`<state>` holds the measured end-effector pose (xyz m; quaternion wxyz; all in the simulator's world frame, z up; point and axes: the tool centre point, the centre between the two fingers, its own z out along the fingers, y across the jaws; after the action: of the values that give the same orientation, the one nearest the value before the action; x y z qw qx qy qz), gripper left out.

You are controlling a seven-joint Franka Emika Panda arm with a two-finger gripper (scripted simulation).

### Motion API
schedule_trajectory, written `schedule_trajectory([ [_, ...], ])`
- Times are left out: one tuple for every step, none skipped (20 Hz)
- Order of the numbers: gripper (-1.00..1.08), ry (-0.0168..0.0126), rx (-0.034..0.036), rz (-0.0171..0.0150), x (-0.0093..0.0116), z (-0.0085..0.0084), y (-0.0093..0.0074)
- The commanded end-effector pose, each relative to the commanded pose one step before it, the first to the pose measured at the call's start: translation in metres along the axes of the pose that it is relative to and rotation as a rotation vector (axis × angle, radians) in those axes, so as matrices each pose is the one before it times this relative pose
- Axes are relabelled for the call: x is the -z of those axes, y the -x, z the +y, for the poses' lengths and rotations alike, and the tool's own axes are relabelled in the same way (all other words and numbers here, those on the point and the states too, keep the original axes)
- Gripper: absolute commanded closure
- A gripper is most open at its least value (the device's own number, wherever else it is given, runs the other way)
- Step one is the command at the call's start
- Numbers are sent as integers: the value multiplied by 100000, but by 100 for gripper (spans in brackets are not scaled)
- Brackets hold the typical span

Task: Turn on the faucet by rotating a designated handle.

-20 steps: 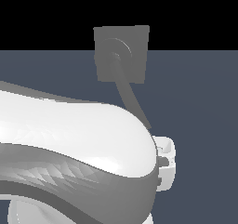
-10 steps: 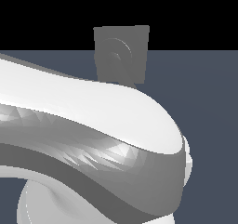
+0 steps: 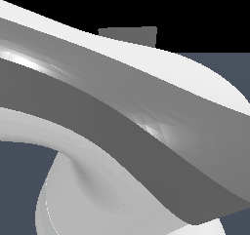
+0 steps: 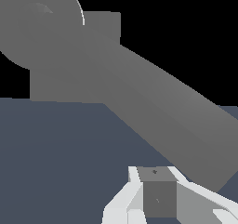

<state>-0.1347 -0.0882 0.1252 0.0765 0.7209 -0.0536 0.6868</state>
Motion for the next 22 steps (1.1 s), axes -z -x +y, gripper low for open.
schedule_trajectory([
  [108,372,-141,3292,-572,873,-1803],
  [108,33,23,56,-12,270,-257],
  [108,58,40,97,-6,278,-275],
  [108,33,23,56,-12,269,-256],
  [108,33,23,56,-13,268,-255],
  [108,46,32,80,-9,272,-265],
  [108,32,23,57,-13,267,-254],
  [108,45,32,80,-9,270,-264],
  [108,32,23,57,-13,265,-252],
  [108,44,32,81,-9,268,-262],
  [108,31,23,57,-14,263,-250],
  [108,31,23,58,-14,262,-249],
  [108,43,32,82,-10,265,-259],
  [108,30,23,58,-15,260,-247],
  [108,41,32,83,-10,262,-257],
  [108,28,22,59,-16,257,-244],
  [108,38,31,84,-12,259,-254],
  [108,0,0,0,0,0,0],
  [108,-550,-3445,-3017,666,-1036,1540],
  [108,17,80,72,-9,53,-353],
  [108,17,80,72,-9,53,-351],
  [108,18,88,79,-7,51,-352],
])
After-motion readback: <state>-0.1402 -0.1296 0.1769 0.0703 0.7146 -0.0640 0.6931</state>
